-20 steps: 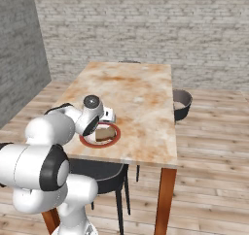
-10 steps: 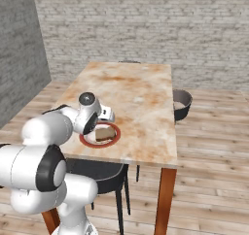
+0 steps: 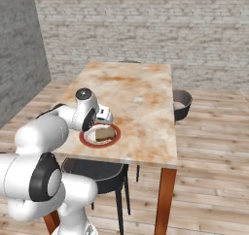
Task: Start the toaster. Once the lever pops up, take the bread to the plate on the dining counter.
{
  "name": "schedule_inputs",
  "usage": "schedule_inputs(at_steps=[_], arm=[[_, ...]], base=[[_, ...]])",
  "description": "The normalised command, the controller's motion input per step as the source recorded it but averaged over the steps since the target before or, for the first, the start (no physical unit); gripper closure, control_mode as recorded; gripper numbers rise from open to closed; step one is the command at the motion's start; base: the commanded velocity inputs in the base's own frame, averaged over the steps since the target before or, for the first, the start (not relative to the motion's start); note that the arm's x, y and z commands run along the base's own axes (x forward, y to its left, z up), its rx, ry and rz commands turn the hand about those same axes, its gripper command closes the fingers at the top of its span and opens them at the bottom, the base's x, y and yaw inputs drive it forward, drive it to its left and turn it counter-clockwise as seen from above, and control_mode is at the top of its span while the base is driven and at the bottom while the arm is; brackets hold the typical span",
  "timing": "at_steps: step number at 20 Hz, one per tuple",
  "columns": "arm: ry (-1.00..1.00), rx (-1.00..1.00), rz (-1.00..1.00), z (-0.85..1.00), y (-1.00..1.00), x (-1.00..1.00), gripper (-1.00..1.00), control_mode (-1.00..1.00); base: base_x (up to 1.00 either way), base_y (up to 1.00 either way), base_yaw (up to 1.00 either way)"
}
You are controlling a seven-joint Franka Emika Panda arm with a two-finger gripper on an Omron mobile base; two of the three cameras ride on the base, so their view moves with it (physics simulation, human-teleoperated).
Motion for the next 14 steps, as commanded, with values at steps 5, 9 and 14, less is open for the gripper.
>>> schedule_inputs(at_steps=[5, 9, 14], arm=[[0.03, 0.00, -0.02, 0.15, 0.00, -0.47, -1.00, -1.00], [0.00, 0.00, 0.00, 0.31, 0.00, -0.44, -1.00, -1.00], [0.00, 0.00, 0.00, 0.39, 0.00, -0.50, -1.00, -1.00]], base=[[0.00, 0.00, 0.00], [0.00, 0.00, 0.00], [0.00, 0.00, 0.00]])
